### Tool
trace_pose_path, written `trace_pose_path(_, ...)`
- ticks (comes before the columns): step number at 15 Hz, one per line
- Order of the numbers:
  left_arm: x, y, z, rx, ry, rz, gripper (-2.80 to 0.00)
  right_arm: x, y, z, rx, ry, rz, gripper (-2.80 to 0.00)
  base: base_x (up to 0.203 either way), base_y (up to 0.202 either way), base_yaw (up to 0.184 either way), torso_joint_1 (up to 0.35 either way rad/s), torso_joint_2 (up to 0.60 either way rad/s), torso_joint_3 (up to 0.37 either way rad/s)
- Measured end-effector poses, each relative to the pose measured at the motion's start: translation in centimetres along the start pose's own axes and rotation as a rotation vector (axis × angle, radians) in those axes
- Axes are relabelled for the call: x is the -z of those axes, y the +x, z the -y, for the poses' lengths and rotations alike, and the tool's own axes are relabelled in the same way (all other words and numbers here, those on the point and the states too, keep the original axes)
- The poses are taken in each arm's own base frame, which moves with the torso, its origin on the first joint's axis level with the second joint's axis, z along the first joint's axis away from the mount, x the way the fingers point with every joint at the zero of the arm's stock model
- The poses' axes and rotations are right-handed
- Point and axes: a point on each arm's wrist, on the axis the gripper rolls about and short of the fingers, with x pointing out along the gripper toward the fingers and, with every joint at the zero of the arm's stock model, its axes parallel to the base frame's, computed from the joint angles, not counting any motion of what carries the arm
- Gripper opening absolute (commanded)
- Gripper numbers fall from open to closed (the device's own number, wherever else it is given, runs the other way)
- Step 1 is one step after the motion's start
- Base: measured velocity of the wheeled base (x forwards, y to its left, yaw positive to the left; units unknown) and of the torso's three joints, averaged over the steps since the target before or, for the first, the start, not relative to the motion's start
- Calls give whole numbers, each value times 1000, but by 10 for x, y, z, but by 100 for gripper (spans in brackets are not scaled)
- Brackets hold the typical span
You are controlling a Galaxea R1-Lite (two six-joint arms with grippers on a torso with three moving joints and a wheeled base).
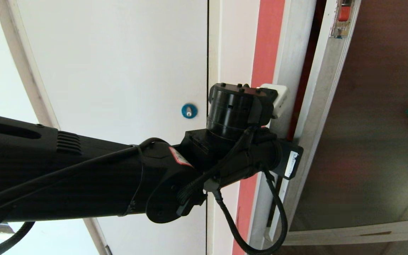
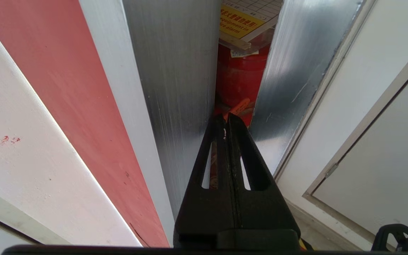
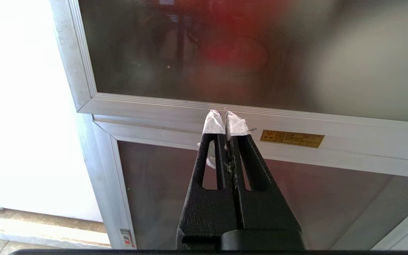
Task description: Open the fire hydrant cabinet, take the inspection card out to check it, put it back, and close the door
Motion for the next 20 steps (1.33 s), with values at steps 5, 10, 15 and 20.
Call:
trace_pose_path(5,-5,-10,26,59,4,6,-280,0,0,0,0,0,0,-280,0,0,0,0,0,0)
trace_pose_path(10,-7,-16,53,137,11,13,-280,0,0,0,0,0,0,-280,0,0,0,0,0,0)
trace_pose_path(15,-1,-26,66,173,15,-10,-280,0,0,0,0,0,1,-280,0,0,0,0,0,0)
trace_pose_path(20,0,-36,92,248,26,-15,-280,0,0,0,0,0,0,-280,0,0,0,0,0,0)
